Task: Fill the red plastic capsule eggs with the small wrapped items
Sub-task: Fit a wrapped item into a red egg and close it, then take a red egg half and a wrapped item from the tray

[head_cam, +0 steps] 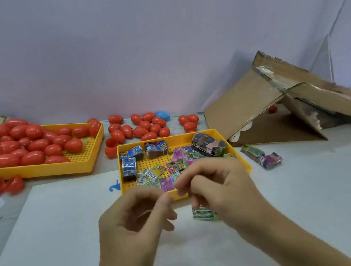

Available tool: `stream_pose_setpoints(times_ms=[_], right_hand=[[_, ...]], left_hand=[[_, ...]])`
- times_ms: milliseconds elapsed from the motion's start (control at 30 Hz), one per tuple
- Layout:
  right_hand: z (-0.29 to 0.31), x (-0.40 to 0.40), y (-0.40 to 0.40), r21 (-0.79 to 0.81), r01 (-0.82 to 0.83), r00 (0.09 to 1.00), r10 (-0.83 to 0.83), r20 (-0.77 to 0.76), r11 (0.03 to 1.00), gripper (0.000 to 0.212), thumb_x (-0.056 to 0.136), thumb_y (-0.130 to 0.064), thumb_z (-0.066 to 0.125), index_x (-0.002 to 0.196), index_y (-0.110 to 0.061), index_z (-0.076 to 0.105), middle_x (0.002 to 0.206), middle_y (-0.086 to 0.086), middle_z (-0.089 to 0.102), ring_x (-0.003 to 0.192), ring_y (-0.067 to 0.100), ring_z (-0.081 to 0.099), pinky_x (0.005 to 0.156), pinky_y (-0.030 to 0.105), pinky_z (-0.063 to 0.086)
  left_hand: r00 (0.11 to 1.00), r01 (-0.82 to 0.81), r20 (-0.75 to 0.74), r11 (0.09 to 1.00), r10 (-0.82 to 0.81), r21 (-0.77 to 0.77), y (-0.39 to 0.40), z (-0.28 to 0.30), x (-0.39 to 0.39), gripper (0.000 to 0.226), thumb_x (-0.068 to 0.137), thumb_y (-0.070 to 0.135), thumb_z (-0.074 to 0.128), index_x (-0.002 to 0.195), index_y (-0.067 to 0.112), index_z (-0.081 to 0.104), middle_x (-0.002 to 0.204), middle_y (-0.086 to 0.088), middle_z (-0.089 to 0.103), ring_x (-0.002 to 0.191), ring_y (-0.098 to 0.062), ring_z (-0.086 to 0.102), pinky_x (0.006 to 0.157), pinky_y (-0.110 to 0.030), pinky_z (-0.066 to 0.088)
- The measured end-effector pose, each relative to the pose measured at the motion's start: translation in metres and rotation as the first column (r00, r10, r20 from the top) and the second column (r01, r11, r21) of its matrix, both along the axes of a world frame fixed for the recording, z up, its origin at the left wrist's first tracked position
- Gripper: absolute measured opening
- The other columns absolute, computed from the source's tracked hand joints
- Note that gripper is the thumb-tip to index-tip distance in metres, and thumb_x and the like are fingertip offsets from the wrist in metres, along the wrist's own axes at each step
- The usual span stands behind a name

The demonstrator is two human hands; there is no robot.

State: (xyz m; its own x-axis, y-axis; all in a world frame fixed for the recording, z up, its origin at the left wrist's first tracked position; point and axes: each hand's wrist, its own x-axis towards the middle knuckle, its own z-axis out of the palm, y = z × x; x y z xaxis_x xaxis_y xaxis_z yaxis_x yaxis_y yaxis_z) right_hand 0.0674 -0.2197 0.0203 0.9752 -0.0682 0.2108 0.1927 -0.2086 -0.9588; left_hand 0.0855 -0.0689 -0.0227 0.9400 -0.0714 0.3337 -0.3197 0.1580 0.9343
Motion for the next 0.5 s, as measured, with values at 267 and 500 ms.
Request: stream_pose_setpoints(times_ms=[267, 500], right_hand=[[-0.049, -0.004, 0.030, 0.441, -0.116, 0.961, 0.213, -0.177, 0.890, 0.020, 0.066, -0.006, 0.053, 0.067, -0.007, 0.073, 0.065, 0.013, 0.063, 0.044, 0.017, 0.040, 0.037, 0.018, 0.029], [-0.053, 0.004, 0.028, 0.470, -0.130, 0.955, 0.238, -0.177, 0.873, 0.019, 0.067, -0.007, 0.053, 0.069, -0.006, 0.072, 0.069, 0.014, 0.064, 0.047, 0.016, 0.040, 0.038, 0.020, 0.029]], left_hand=[[0.936, -0.322, -0.135, 0.946, 0.324, 0.037, 0.039, 0.005, 0.061, 0.015, 0.092, 0.002, 0.065, 0.085, 0.015, 0.067, 0.067, 0.005, 0.064, 0.055, -0.011, 0.057, 0.050, -0.023, 0.050], [0.891, -0.424, 0.262, 0.472, 0.371, 0.773, 0.075, 0.043, 0.175, 0.042, 0.087, -0.003, 0.057, 0.123, 0.015, 0.069, 0.111, -0.004, 0.068, 0.102, -0.018, 0.062, 0.085, -0.031, 0.054]])
